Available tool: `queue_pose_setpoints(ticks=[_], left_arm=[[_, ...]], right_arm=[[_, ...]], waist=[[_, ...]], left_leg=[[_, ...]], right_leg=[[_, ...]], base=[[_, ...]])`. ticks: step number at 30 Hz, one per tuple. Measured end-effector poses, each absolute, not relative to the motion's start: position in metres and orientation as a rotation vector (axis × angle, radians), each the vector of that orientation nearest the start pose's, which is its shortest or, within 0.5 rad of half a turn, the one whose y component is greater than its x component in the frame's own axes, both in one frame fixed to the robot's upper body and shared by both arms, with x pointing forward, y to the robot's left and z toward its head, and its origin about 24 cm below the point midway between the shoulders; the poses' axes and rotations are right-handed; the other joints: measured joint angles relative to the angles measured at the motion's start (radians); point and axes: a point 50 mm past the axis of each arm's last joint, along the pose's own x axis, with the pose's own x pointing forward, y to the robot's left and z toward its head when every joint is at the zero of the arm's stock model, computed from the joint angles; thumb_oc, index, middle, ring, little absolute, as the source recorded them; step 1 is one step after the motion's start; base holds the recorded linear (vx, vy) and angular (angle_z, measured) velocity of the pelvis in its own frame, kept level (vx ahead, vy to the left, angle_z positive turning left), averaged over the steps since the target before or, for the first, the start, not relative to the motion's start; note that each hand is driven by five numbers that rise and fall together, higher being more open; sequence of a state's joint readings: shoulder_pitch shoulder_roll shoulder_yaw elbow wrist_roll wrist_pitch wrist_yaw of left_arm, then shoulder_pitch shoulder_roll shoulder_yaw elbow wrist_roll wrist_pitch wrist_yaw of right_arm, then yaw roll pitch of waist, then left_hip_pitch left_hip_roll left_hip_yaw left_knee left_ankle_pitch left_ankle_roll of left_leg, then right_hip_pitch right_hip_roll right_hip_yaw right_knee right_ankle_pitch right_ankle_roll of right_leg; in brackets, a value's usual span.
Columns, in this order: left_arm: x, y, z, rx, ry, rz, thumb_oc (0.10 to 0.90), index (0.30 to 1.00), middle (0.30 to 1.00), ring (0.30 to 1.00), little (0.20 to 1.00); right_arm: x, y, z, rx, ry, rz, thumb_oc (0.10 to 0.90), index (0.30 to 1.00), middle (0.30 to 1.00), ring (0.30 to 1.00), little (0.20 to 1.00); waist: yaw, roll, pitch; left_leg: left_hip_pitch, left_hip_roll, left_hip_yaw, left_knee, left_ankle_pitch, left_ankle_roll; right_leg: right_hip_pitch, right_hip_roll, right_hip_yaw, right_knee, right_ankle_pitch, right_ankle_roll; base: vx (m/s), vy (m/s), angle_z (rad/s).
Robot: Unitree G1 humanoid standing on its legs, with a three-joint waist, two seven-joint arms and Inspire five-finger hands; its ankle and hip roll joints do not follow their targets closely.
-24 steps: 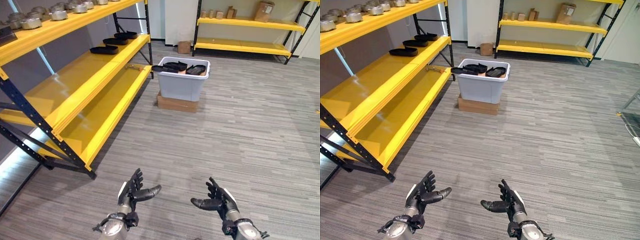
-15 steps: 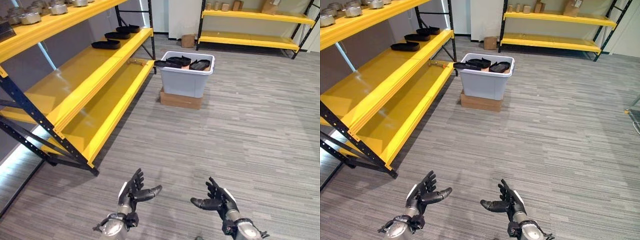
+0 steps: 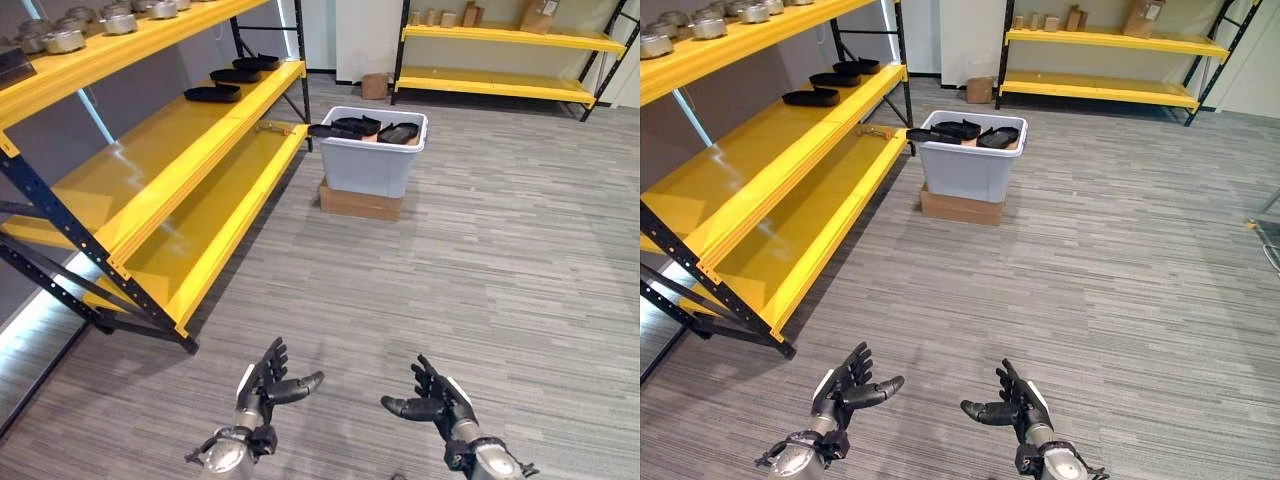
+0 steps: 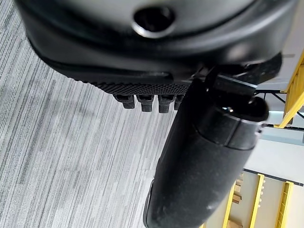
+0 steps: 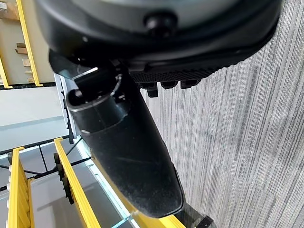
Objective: Move parts from the plastic box to the shelf.
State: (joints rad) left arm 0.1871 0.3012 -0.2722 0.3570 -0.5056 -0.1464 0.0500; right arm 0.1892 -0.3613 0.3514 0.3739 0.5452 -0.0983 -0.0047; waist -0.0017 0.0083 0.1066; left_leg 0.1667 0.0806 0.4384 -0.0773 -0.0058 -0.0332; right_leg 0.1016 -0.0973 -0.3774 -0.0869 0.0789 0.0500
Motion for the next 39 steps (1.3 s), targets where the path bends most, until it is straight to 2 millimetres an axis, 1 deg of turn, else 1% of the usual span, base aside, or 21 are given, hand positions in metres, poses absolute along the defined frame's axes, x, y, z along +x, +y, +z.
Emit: queue_pose_setpoints(ticks=[8,11,13,14,15,16,17,18,19,21,24,26,27,29,30,31,32,34,36,37,39], left_arm=[[0.177,0.183,-0.067,-0.151,0.468,-0.02,0.9,1.0,1.0,1.0,1.0],[0.177,0.185,-0.067,-0.111,0.474,-0.046,0.9,1.0,1.0,1.0,1.0],[0.184,0.183,-0.063,-0.096,0.454,-0.065,0.9,1.0,1.0,1.0,1.0],[0.188,0.184,-0.061,-0.075,0.441,-0.075,0.9,1.0,1.0,1.0,1.0],[0.192,0.185,-0.058,-0.06,0.428,-0.079,0.9,1.0,1.0,1.0,1.0],[0.194,0.185,-0.057,-0.053,0.422,-0.083,0.9,1.0,1.0,1.0,1.0],[0.197,0.186,-0.054,-0.032,0.413,-0.097,0.9,1.0,1.0,1.0,1.0],[0.198,0.187,-0.054,-0.014,0.412,-0.107,0.9,1.0,1.0,1.0,1.0],[0.194,0.19,-0.056,0.015,0.423,-0.111,0.9,1.0,1.0,1.0,1.0],[0.193,0.193,-0.056,0.027,0.428,-0.11,0.9,1.0,1.0,1.0,1.0],[0.192,0.196,-0.056,0.031,0.43,-0.098,0.9,1.0,1.0,1.0,1.0],[0.192,0.197,-0.058,0.032,0.439,-0.091,0.9,1.0,1.0,1.0,1.0],[0.191,0.197,-0.059,0.032,0.444,-0.088,0.9,1.0,1.0,1.0,1.0],[0.189,0.193,-0.062,0.021,0.452,-0.089,0.9,1.0,1.0,1.0,1.0],[0.187,0.19,-0.064,0.013,0.457,-0.09,0.9,1.0,1.0,1.0,1.0],[0.187,0.188,-0.064,0.005,0.457,-0.091,0.9,1.0,1.0,1.0,1.0],[0.186,0.184,-0.065,-0.001,0.459,-0.102,0.9,1.0,1.0,1.0,1.0],[0.186,0.18,-0.064,-0.006,0.451,-0.119,0.9,1.0,1.0,1.0,1.0],[0.19,0.179,-0.062,-0.006,0.44,-0.122,0.9,1.0,1.0,1.0,1.0],[0.199,0.176,-0.057,-0.007,0.414,-0.128,0.9,1.0,1.0,1.0,1.0],[0.205,0.176,-0.054,-0.012,0.394,-0.126,0.9,1.0,1.0,1.0,1.0]], right_arm=[[0.165,-0.186,-0.081,0.148,0.581,0.069,0.9,1.0,1.0,1.0,1.0],[0.165,-0.187,-0.081,0.148,0.581,0.067,0.9,1.0,1.0,1.0,1.0],[0.169,-0.19,-0.078,0.144,0.566,0.06,0.9,1.0,1.0,1.0,1.0],[0.17,-0.189,-0.078,0.143,0.564,0.064,0.9,1.0,1.0,1.0,1.0],[0.171,-0.187,-0.077,0.146,0.559,0.075,0.9,1.0,1.0,1.0,1.0],[0.174,-0.187,-0.075,0.145,0.549,0.082,0.9,1.0,1.0,1.0,1.0],[0.177,-0.187,-0.071,0.14,0.53,0.088,0.9,1.0,1.0,1.0,1.0],[0.177,-0.187,-0.069,0.138,0.522,0.094,0.9,1.0,1.0,1.0,1.0],[0.177,-0.186,-0.068,0.143,0.514,0.104,0.9,1.0,1.0,1.0,1.0],[0.177,-0.184,-0.067,0.147,0.512,0.11,0.9,1.0,1.0,1.0,1.0],[0.177,-0.184,-0.067,0.134,0.511,0.114,0.9,1.0,1.0,1.0,1.0],[0.176,-0.183,-0.068,0.121,0.512,0.119,0.9,1.0,1.0,1.0,1.0],[0.175,-0.183,-0.068,0.115,0.515,0.12,0.9,1.0,1.0,1.0,1.0],[0.169,-0.183,-0.072,0.12,0.532,0.108,0.9,1.0,1.0,1.0,1.0],[0.167,-0.184,-0.074,0.121,0.543,0.106,0.9,1.0,1.0,1.0,1.0],[0.167,-0.184,-0.074,0.12,0.546,0.101,0.9,1.0,1.0,1.0,1.0],[0.166,-0.185,-0.074,0.119,0.548,0.101,0.9,1.0,1.0,1.0,1.0],[0.171,-0.188,-0.071,0.105,0.53,0.101,0.9,1.0,1.0,1.0,1.0],[0.179,-0.191,-0.066,0.088,0.508,0.106,0.9,1.0,1.0,1.0,1.0],[0.183,-0.196,-0.063,0.08,0.493,0.095,0.9,1.0,1.0,1.0,1.0],[0.187,-0.196,-0.061,0.087,0.484,0.089,0.9,1.0,1.0,1.0,1.0]], waist=[[-0.013,-0.001,0.0],[-0.025,-0.001,0.005],[-0.034,0.008,0.029],[-0.038,0.003,0.04],[-0.043,-0.012,0.057],[-0.043,-0.015,0.073],[-0.062,-0.015,0.103],[-0.071,-0.015,0.113],[-0.074,-0.001,0.121],[-0.074,0.006,0.123],[-0.075,0.007,0.124],[-0.078,0.002,0.121],[-0.076,-0.007,0.12],[-0.077,-0.02,0.112],[-0.079,-0.019,0.103],[-0.078,-0.014,0.1],[-0.082,0.0,0.09],[-0.077,0.03,0.065],[-0.081,0.04,0.059],[-0.091,0.034,0.056],[-0.087,0.018,0.05]], left_leg=[[0.009,-0.014,-0.001,-0.002,-0.006,0.008],[0.002,-0.03,0.005,-0.002,-0.012,0.021],[-0.012,-0.031,0.014,0.003,-0.009,0.041],[-0.01,-0.037,0.016,0.005,-0.011,0.048],[-0.016,-0.057,0.011,0.01,-0.021,0.064],[-0.014,-0.063,0.008,0.013,-0.024,0.071],[-0.014,-0.075,-0.006,0.029,-0.033,0.09],[-0.011,-0.085,-0.01,0.036,-0.043,0.105],[0.003,-0.092,-0.007,0.03,-0.045,0.12],[0.003,-0.104,-0.007,0.013,-0.047,0.123],[0.002,-0.12,-0.006,0.001,-0.039,0.116],[0.0,-0.125,-0.006,0.003,-0.034,0.124],[0.011,-0.133,-0.011,0.002,-0.038,0.117],[0.036,-0.139,-0.049,0.006,-0.054,0.088],[0.05,-0.127,-0.068,0.01,-0.069,0.062],[0.058,-0.117,-0.072,0.009,-0.073,0.053],[0.064,-0.09,-0.088,0.022,-0.087,0.03],[0.061,-0.044,-0.083,0.032,-0.095,0.012],[0.058,-0.014,-0.081,0.039,-0.089,0.002],[0.035,0.019,-0.089,0.1,-0.097,-0.019],[0.004,0.05,-0.094,0.2,-0.103,-0.031]], right_leg=[[0.004,-0.014,0.003,0.007,0.003,0.009],[-0.036,-0.038,0.013,0.079,-0.014,0.021],[-0.109,-0.072,0.018,0.21,-0.036,0.035],[-0.132,-0.09,0.018,0.259,-0.046,0.041],[-0.159,-0.117,0.029,0.326,-0.057,0.053],[-0.184,-0.136,0.036,0.386,-0.061,0.059],[-0.236,-0.169,0.053,0.511,-0.053,0.07],[-0.269,-0.191,0.071,0.575,-0.037,0.085],[-0.308,-0.22,0.063,0.623,-0.033,0.095],[-0.31,-0.208,0.059,0.51,-0.059,0.113],[-0.31,-0.189,0.031,0.289,-0.054,0.121],[-0.304,-0.184,0.005,0.172,-0.033,0.13],[-0.3,-0.186,-0.019,0.119,-0.002,0.134],[-0.251,-0.184,-0.042,0.106,0.042,0.121],[-0.21,-0.168,-0.045,0.084,0.095,0.091],[-0.206,-0.159,-0.047,0.088,0.108,0.083],[-0.19,-0.134,-0.048,0.094,0.124,0.05],[-0.186,-0.084,-0.056,0.096,0.101,0.006],[-0.179,-0.058,-0.062,0.1,0.085,-0.016],[-0.161,-0.042,-0.084,0.099,0.057,-0.018],[-0.153,-0.021,-0.089,0.103,0.017,-0.015]], base=[[0.0,0.112,0.0],[-0.07,0.151,-0.08],[-0.05,0.125,-0.04],[-0.05,0.16,0.03],[-0.03,0.132,0.05],[-0.01,0.127,0.2],[0.04,0.104,0.28],[0.11,0.077,0.17],[0.12,0.033,-0.04],[0.11,-0.026,-0.09],[0.11,-0.066,0.0],[0.2,-0.11,0.13],[0.18,-0.095,0.3],[0.24,-0.145,0.48],[0.34,-0.197,0.43],[0.2,-0.116,0.35],[0.19,-0.112,0.18],[0.19,-0.149,0.0],[0.21,-0.2,0.04],[0.19,-0.215,0.2],[0.18,-0.245,0.09]])
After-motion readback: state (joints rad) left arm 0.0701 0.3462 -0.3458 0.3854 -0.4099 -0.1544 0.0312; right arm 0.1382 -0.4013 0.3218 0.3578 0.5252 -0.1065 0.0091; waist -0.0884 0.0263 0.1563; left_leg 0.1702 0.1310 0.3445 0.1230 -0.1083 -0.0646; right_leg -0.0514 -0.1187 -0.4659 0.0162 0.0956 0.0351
